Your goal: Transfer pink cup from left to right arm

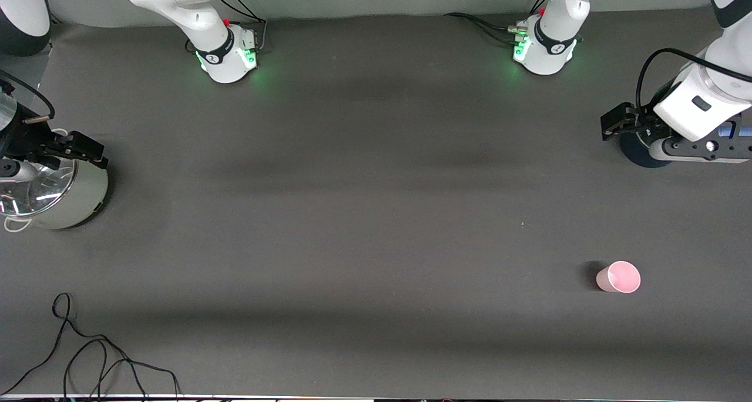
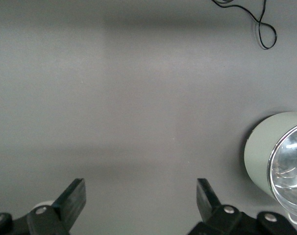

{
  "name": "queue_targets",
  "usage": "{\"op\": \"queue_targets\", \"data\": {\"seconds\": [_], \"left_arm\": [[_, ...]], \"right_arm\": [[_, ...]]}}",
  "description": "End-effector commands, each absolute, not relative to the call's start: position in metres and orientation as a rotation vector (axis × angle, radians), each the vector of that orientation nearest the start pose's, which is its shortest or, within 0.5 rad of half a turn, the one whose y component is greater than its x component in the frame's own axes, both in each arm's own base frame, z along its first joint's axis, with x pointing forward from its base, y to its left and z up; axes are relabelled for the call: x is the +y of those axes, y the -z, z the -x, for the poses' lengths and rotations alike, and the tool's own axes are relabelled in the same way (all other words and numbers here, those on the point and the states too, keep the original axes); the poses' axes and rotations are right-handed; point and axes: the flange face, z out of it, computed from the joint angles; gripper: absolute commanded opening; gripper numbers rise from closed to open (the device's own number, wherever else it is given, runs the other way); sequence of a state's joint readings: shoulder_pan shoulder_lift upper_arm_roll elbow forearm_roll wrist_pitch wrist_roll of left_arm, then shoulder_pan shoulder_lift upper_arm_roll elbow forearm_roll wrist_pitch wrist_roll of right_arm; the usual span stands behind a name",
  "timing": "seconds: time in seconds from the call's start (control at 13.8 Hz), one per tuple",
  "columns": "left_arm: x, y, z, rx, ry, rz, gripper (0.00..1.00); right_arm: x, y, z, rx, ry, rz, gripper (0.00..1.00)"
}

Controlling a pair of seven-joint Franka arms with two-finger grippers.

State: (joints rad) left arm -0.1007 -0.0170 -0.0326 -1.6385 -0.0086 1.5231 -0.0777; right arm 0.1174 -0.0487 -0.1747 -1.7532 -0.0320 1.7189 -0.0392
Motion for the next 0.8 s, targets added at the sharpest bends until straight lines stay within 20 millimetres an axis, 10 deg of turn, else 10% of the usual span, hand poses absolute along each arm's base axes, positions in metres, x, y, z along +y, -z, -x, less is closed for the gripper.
{"op": "queue_targets", "data": {"seconds": [0.0, 0.72], "left_arm": [[-0.0756, -0.6041, -0.5359, 0.094, -0.143, 3.128, 1.0], [-0.0731, -0.6048, -0.5401, 0.093, -0.11, 3.12, 1.0]], "right_arm": [[-0.0334, -0.5807, -0.5478, 0.04, 0.012, 3.173, 1.0], [-0.0315, -0.5823, -0.5511, 0.036, 0.027, 3.175, 1.0]]}}
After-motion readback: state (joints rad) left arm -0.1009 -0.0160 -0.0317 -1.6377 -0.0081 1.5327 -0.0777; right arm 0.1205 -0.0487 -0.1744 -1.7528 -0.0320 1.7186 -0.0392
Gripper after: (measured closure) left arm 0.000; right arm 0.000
